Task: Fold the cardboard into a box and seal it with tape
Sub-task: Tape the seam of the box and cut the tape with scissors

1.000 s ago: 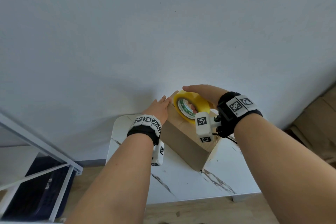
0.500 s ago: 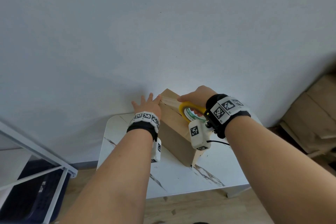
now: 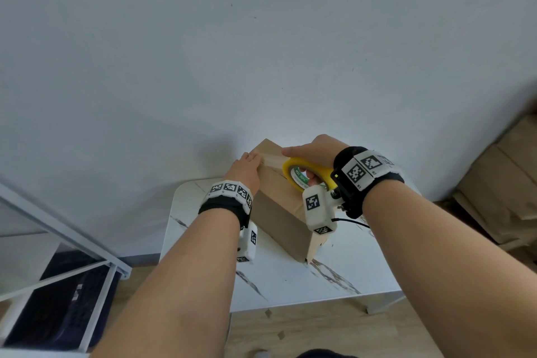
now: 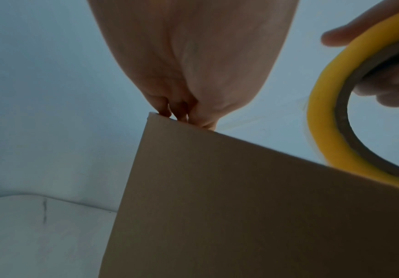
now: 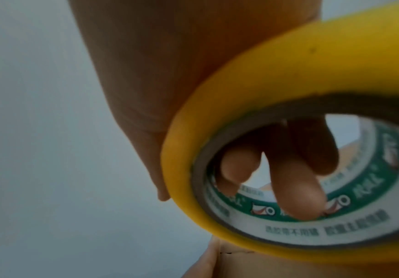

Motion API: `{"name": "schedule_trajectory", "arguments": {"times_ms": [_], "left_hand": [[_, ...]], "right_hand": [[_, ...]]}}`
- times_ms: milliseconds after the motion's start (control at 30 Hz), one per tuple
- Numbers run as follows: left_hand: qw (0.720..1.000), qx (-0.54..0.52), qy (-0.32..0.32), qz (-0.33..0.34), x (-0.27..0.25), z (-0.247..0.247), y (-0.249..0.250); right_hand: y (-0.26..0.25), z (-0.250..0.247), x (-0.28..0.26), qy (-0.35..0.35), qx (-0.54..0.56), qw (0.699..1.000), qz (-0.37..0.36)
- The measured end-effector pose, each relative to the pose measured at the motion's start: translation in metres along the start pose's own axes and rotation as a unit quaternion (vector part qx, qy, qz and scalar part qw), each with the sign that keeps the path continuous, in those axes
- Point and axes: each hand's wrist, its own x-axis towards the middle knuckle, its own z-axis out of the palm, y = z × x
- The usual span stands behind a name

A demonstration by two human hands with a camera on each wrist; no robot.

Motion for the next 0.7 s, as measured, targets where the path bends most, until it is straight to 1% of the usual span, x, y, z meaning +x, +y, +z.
{"name": "schedule_trajectory", "arguments": {"times_ms": [67, 133, 267, 367, 467, 533, 633, 700], "left_hand": [[1.000, 0.005, 0.004, 0.001, 0.002, -0.001, 0.001], [1.000, 0.007, -0.007, -0.002, 0.003, -0.003, 0.003], [0.999, 0.026, -0.031, -0.025, 0.005, -0.008, 0.009], [0.997, 0.043, -0.045, -0.039, 0.005, -0.010, 0.014], [0.997, 0.048, -0.043, -0.050, 0.006, -0.008, 0.013], [0.996, 0.052, -0.053, -0.052, 0.008, -0.007, 0.011], [0.994, 0.062, -0.063, -0.062, 0.010, -0.005, 0.013], [0.993, 0.064, -0.065, -0.070, 0.012, -0.005, 0.016]], "right_hand": [[0.007, -0.004, -0.004, -0.007, -0.001, 1.000, -0.010], [0.015, -0.007, -0.009, -0.007, 0.007, 1.000, -0.014], [0.024, -0.013, -0.017, 0.002, 0.083, 0.996, -0.012], [0.027, -0.014, -0.013, -0.013, 0.074, 0.997, -0.009], [0.021, -0.019, -0.025, -0.035, 0.101, 0.994, -0.006], [0.026, -0.022, -0.026, -0.028, 0.089, 0.996, 0.004], [0.032, -0.024, -0.029, -0.017, 0.005, 1.000, -0.002], [0.035, -0.025, -0.029, -0.011, -0.026, 0.999, 0.019]]}}
